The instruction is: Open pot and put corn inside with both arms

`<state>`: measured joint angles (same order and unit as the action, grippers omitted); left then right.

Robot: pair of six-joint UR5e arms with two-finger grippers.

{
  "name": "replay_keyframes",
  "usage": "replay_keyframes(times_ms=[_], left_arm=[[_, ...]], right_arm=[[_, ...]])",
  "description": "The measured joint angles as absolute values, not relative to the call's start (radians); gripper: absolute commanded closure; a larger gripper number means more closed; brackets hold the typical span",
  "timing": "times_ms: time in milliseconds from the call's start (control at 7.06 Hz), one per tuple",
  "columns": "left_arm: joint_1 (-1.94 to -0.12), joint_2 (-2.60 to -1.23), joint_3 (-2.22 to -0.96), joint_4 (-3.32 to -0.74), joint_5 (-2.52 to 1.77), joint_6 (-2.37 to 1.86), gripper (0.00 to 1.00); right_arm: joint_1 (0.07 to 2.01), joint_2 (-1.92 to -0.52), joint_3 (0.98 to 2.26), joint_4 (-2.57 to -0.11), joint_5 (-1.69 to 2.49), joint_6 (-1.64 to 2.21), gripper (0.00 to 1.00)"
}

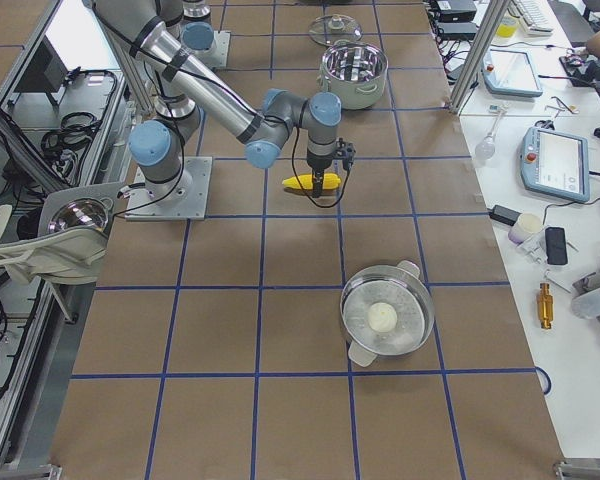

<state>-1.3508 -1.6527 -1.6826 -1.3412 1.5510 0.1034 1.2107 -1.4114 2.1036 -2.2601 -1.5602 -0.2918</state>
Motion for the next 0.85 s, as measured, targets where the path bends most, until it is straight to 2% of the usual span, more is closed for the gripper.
replay_keyframes(times_ms=[425,566,850], left_arm=[[-1.540,-1.540,-1.605,-1.447,1.548,-0.059,0.00],[-1.567,-1.535,-1.601,-1.457,1.546,-0.072,0.00],[-1.587,-1.526,-1.600,-1.479,1.545,-0.079,0.00]], right_arm=[[1.320,-1.345,2.114,-2.393,-1.550,-0.283,0.03],[1.333,-1.313,2.117,-2.432,-1.561,-0.287,0.16],[1.338,-1.292,2.122,-2.455,-1.583,-0.296,0.28]])
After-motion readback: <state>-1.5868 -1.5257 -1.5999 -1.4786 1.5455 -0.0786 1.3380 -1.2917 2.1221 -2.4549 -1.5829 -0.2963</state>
